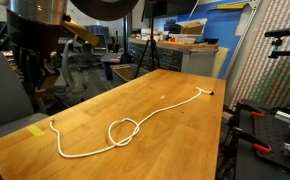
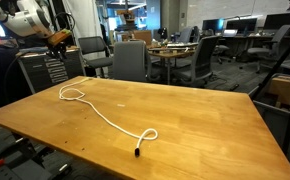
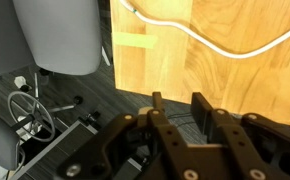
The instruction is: Tie a knot using the white rope on the table
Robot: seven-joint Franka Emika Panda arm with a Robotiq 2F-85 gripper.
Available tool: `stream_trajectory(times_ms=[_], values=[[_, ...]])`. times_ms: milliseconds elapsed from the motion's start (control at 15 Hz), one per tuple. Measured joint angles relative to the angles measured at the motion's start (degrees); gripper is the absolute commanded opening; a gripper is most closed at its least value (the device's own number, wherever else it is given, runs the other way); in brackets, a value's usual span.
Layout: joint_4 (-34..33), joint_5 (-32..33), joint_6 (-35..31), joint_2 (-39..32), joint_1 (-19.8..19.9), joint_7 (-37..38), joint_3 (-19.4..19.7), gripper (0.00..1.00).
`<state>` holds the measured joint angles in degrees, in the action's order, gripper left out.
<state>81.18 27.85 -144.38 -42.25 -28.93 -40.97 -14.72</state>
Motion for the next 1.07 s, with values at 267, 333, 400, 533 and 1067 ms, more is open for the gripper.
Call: stream_trajectory(times_ms=[267, 333, 400, 533, 1067], values=[[0.02, -0.01, 0.09, -0.04, -0.34, 0.01, 0.01, 0.69], [0.11, -0.29, 0.09, -0.23, -0.27, 0.04, -0.03, 0.77], [0.32, -0.67, 0.27, -0.59, -0.16, 0.19, 0.00, 0.86], [0.54, -1.58, 2.81, -1.88, 0.11, 0.64, 0.34, 1.00], [0.12, -4.59, 17.37, -5.73, 0.64, 0.86, 0.18, 0.99]])
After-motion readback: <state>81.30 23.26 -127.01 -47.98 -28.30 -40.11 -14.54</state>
